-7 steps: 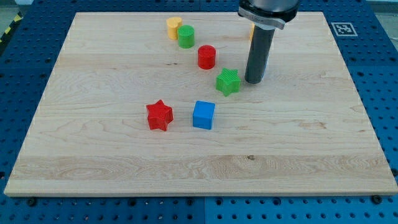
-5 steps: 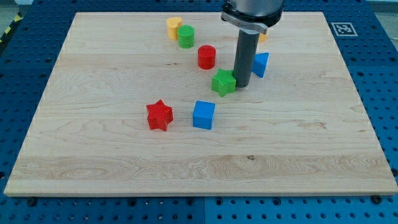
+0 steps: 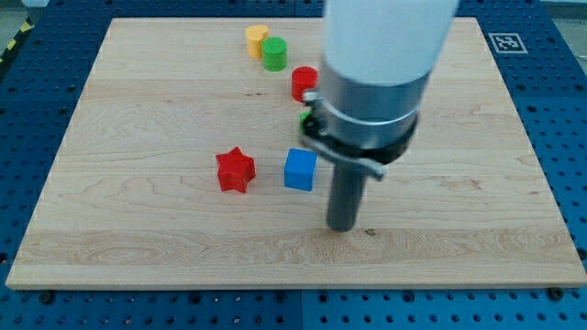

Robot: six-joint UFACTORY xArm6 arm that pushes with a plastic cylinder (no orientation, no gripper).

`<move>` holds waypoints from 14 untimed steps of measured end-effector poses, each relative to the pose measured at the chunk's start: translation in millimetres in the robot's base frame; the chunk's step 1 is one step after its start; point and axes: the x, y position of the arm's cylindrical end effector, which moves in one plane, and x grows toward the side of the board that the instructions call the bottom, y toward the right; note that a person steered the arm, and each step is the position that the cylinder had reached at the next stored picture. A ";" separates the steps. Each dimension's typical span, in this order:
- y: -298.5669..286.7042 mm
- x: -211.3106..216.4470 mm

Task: Slide the red star towards center left

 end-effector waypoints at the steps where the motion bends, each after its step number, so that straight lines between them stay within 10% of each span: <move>1: -35.3 -11.6; 14: -115.2 -69.6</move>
